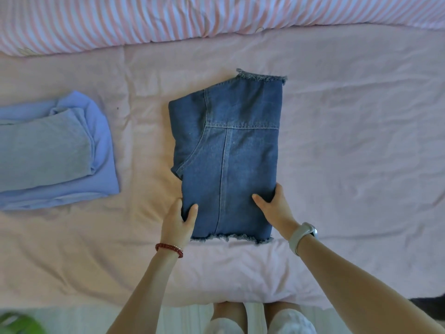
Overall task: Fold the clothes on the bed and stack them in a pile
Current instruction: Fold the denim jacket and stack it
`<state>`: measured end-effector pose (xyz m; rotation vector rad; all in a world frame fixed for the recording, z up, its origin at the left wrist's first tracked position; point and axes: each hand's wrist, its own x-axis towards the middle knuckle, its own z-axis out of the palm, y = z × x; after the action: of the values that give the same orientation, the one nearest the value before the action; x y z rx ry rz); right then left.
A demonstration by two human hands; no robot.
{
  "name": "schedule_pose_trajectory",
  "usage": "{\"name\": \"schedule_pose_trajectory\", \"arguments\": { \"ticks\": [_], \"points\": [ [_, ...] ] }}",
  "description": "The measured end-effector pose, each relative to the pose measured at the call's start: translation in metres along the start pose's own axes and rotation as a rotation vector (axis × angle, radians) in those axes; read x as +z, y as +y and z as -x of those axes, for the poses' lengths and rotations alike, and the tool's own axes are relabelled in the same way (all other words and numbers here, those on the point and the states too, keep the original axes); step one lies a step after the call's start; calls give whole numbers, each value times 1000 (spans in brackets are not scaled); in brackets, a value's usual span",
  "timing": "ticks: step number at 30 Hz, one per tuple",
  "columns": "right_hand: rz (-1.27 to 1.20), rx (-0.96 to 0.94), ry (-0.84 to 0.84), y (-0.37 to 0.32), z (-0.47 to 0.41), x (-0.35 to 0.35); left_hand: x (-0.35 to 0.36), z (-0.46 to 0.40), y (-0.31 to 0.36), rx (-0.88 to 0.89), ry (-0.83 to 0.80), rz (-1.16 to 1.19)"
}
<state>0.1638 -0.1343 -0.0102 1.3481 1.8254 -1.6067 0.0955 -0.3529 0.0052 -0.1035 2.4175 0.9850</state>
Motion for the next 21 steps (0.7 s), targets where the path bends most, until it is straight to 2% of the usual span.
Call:
{"name": "schedule_pose_trajectory", "arguments": {
  "ticks": [3, 5, 7, 9, 11, 13, 15, 16, 19, 21],
  "points": [
    [140, 54, 0, 34, 23, 4, -1, 7, -11, -45, 101, -83],
    [231, 62, -14, 44, 32, 2, -3, -1, -13, -142, 87, -125],
    [253, 4, 64, 38, 32, -6, -6, -12, -8, -271, 41, -111],
    [226, -80, 165, 19, 21, -17, -11, -20, 7, -313, 81, -38],
    [172, -140, 190, -8, 3, -28, -13, -24, 26, -118, 242, -117],
    [88, -172, 155, -40, -21, -35, -7, -26, 47, 194, 337, -311],
    [32, -196, 111, -75, -47, -38, 12, -28, 67, 462, 259, -503],
    [6, -204, 92, -92, -61, -39, 24, -29, 75, 530, 177, -589],
    [-120, -214, 69, -135, -98, -39, 59, -39, 77, 490, -98, -790],
    [-196, -174, 54, -156, -118, -41, 74, -50, 65, 440, -176, -878]
  ]
}}
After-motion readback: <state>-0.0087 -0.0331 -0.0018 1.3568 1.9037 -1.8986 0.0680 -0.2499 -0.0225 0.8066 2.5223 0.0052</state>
